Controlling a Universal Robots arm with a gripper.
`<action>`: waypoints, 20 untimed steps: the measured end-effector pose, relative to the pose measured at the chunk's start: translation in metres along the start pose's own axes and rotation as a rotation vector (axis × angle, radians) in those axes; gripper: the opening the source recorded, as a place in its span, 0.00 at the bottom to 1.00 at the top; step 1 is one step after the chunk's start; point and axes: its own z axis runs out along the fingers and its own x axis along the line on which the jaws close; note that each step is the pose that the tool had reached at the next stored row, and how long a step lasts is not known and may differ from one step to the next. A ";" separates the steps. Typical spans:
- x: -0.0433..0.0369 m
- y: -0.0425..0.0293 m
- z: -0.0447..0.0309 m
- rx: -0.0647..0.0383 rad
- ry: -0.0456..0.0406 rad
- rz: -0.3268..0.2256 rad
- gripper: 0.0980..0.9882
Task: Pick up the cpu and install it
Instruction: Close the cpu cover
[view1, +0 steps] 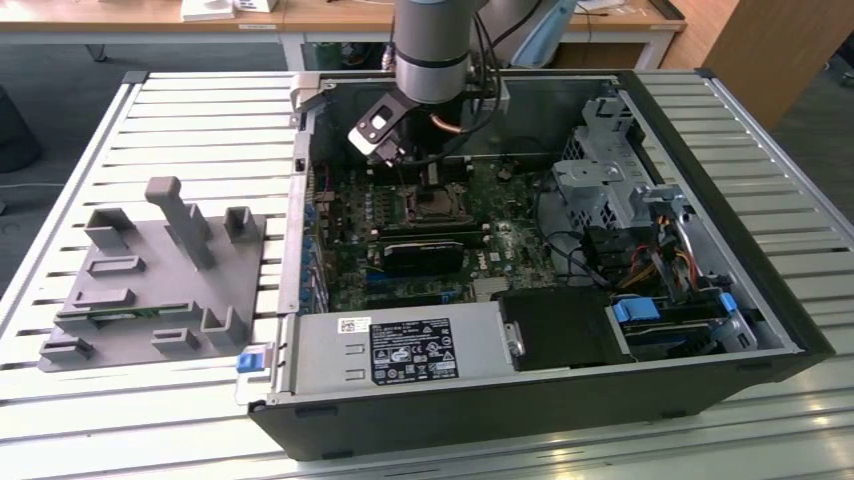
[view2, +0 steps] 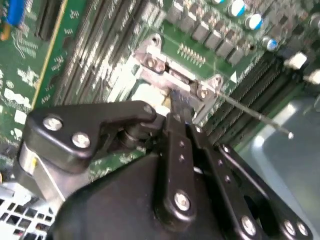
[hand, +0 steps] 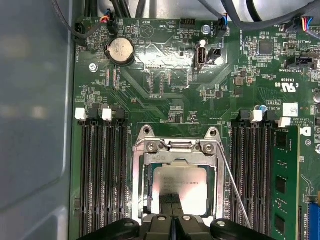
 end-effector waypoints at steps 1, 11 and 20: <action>0.0001 0.0002 -0.0003 0.000 0.0002 0.000 0.01; 0.0001 0.0033 -0.0140 0.001 0.0002 0.000 0.01; 0.0001 0.0129 -0.0138 0.001 0.0002 0.000 0.01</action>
